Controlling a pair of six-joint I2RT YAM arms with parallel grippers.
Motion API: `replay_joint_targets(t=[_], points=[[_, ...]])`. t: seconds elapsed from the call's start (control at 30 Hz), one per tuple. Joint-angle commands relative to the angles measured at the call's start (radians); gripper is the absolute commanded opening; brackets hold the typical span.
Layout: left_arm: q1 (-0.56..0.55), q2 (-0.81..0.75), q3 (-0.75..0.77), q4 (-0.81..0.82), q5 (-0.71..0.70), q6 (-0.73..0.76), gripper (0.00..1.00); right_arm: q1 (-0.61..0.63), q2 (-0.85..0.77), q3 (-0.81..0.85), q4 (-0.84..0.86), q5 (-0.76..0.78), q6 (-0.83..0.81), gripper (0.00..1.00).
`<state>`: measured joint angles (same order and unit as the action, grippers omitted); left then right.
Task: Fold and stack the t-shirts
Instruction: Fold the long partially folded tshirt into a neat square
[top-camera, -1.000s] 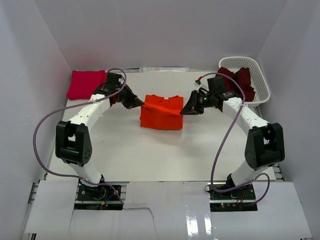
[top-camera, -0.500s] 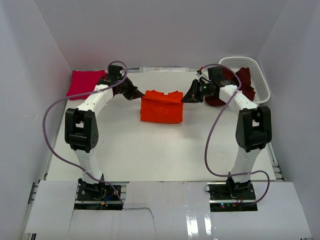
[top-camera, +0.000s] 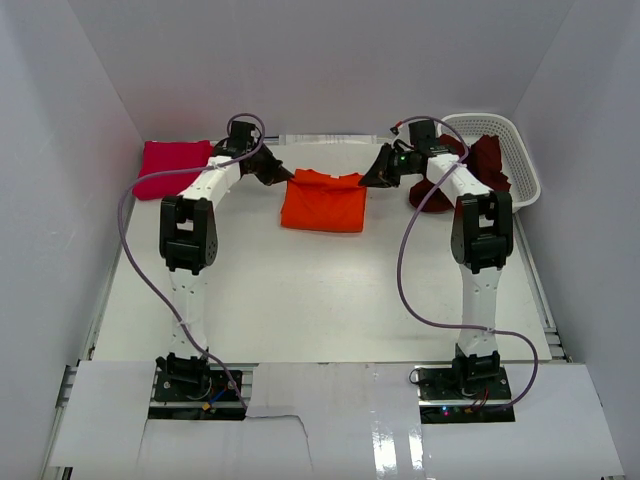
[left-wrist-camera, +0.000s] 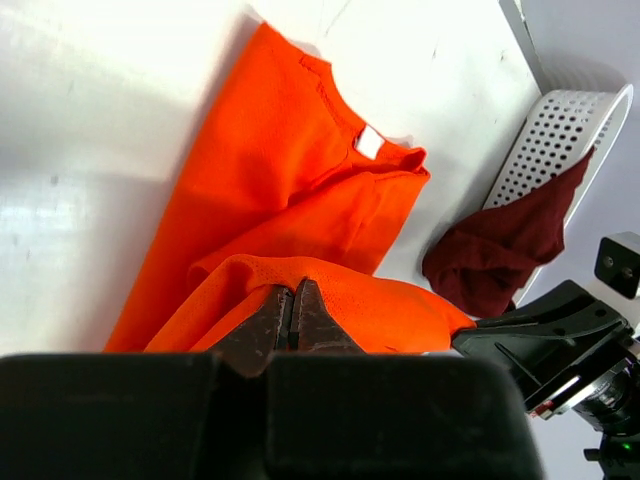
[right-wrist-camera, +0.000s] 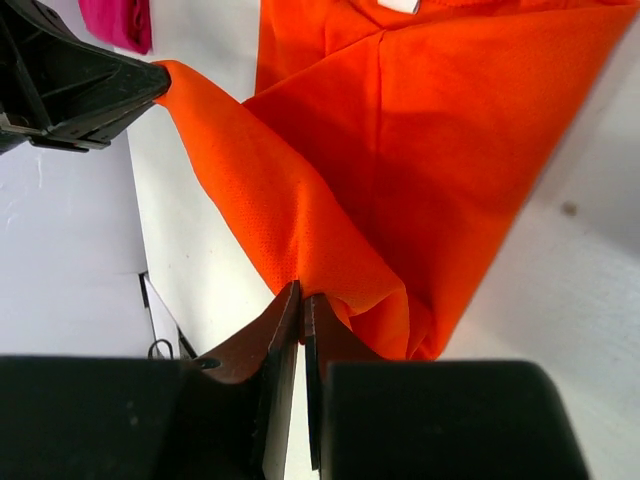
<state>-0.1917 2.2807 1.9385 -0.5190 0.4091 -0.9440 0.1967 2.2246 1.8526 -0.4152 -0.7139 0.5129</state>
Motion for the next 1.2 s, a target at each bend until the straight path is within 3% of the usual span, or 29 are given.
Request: replay_joint_targets(t=[0.0,0.23,0.43,0.63,0.83,1.17], points=[[0.006,0.039,0.111,0.024,0.011,0.001,0.0,-0.025,0.046,0.097,0.035,-0.032,0.025,0.11],[0.006,0.154,0.255,0.08,-0.001,0.005,0.0,-0.068,0.17,0.158,0.162,-0.082,0.099,0.12],[0.008,0.163,0.128,0.341,-0.007,-0.019,0.01,-0.095,0.251,0.123,0.458,-0.143,0.248,0.13],[0.009,0.284,0.212,0.257,0.0,-0.026,0.0,-0.092,0.337,0.18,0.423,-0.116,0.257,0.11],[-0.002,0.252,0.09,0.234,-0.007,-0.003,0.0,-0.056,0.317,0.132,0.319,-0.084,0.173,0.11],[-0.029,-0.101,-0.399,0.178,-0.073,0.07,0.0,-0.008,0.035,-0.24,0.182,-0.009,-0.011,0.1]])
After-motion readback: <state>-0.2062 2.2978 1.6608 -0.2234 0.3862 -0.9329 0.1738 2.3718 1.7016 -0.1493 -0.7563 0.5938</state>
